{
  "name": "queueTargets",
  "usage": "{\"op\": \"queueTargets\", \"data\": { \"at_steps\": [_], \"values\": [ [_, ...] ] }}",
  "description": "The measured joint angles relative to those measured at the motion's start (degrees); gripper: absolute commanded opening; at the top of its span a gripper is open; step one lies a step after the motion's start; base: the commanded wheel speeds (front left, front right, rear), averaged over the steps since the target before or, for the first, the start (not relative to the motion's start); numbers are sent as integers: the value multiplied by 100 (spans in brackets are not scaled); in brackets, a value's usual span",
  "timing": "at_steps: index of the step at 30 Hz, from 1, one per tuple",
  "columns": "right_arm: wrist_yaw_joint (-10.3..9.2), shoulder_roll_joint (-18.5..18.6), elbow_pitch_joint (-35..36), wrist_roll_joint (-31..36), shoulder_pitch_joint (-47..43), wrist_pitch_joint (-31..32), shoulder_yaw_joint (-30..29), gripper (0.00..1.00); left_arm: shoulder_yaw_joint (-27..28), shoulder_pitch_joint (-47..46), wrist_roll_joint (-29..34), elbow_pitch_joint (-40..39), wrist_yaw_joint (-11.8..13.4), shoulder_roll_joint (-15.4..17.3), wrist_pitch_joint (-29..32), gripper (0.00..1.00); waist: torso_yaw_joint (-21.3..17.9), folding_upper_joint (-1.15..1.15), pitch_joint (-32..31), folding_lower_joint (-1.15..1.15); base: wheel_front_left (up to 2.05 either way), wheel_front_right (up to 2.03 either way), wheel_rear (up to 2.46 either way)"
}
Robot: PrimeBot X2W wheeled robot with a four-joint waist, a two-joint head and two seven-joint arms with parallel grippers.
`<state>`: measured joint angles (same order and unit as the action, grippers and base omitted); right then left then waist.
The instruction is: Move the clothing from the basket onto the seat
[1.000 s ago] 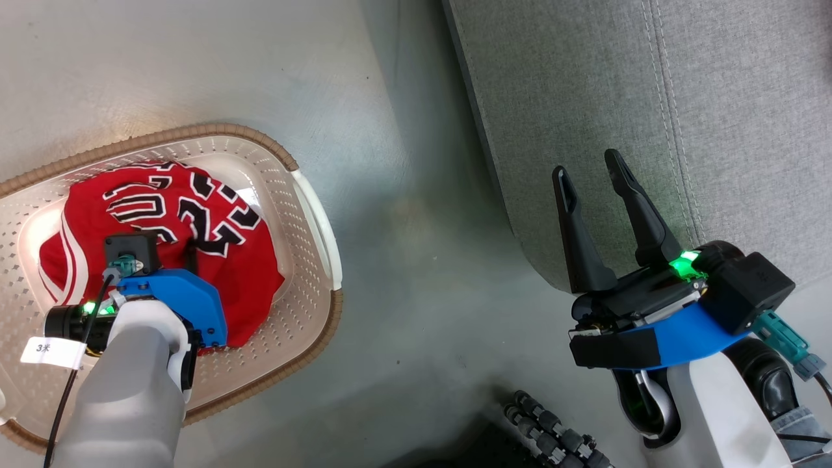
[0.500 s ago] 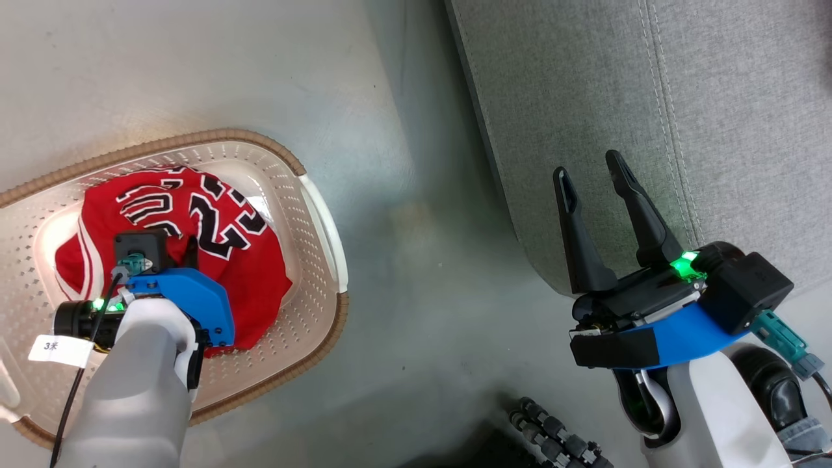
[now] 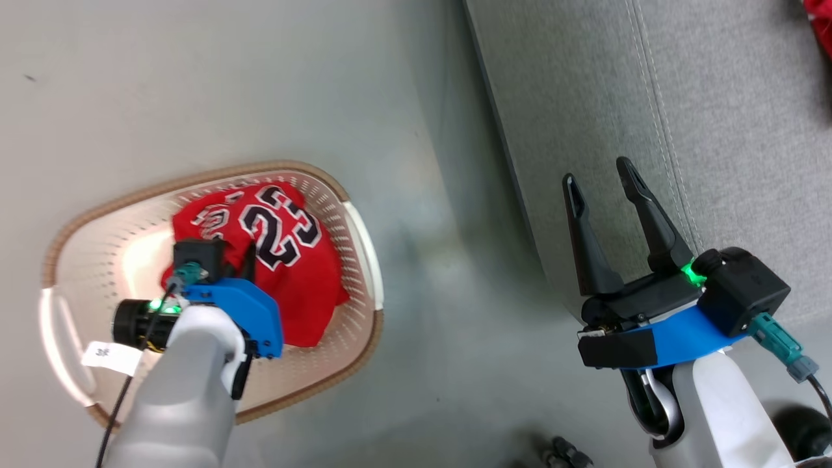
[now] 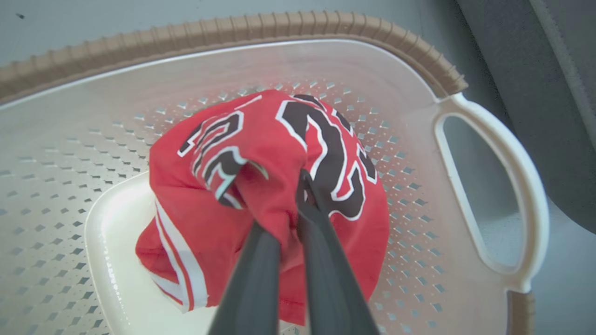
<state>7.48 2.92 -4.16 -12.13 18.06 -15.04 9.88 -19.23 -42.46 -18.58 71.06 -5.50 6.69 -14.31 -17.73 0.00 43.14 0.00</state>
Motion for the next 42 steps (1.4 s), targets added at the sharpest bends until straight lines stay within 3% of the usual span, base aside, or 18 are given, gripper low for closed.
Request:
{"op": "queueTargets", "data": {
  "at_steps": [10, 25, 42],
  "values": [
    [0, -3, -196, 394, -276, 44, -212, 100, -503, 464, -107, -425, -170, -323, -60, 0, 508, 0, -938, -1, 0, 0, 0],
    [0, -4, -45, 612, -1003, 575, -459, 100, -2582, 1034, -1470, -1582, -172, -376, -67, 0, 1419, 1, -2625, -1, 0, 0, 0],
    [0, -3, 43, 584, -1614, 942, -460, 100, -3855, 386, -2484, -2288, -189, -377, -68, 0, 1994, 0, -3880, -1, 0, 0, 0]
  ]
}}
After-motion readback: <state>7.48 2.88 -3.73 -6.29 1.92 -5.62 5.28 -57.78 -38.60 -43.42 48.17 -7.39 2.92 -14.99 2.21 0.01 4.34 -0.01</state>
